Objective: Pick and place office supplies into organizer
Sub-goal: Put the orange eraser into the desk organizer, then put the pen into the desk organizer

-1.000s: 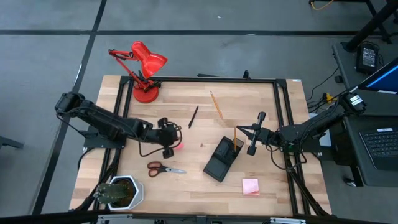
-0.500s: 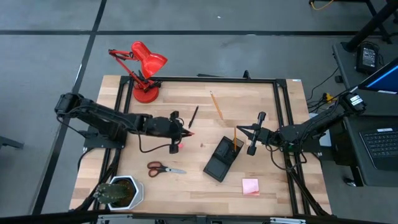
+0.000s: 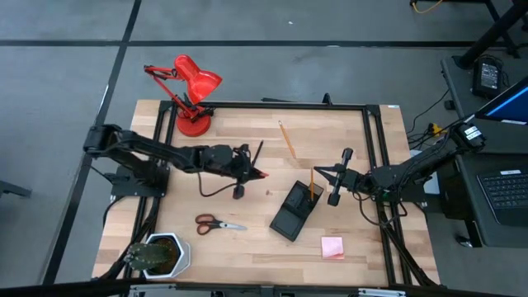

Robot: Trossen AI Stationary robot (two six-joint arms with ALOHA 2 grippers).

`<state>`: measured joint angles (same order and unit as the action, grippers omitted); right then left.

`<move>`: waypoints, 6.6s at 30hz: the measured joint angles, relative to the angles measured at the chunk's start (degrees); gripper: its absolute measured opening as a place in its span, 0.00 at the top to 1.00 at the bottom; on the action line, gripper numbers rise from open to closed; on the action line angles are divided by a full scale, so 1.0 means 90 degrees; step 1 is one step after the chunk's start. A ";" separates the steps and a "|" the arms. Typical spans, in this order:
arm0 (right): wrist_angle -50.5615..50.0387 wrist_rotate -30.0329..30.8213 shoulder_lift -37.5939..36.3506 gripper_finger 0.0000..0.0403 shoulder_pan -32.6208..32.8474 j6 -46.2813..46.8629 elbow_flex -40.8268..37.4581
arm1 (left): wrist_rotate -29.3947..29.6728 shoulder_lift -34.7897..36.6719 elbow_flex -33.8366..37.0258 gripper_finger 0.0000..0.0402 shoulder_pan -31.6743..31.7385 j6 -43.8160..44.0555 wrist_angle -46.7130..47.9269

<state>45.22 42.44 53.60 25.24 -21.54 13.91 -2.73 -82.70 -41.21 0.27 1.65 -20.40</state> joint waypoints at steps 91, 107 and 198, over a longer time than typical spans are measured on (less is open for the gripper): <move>0.0081 0.0005 0.0000 0.97 0.0001 -0.0454 0.0000 | -0.2111 -0.4461 -0.2706 0.86 0.0274 0.1241 -0.1401; 0.0072 0.0005 0.0000 0.97 0.0001 -0.0454 0.0000 | -0.2145 -0.4315 -0.2701 0.71 0.0272 0.1243 -0.1623; 0.0225 0.0007 -0.0015 0.97 -0.0001 -0.0665 0.0002 | 0.1371 -0.3087 -0.2540 0.92 0.1556 0.1496 0.4714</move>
<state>47.25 42.50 53.47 25.23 -27.53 13.93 9.60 -110.48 -64.07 14.27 15.12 22.03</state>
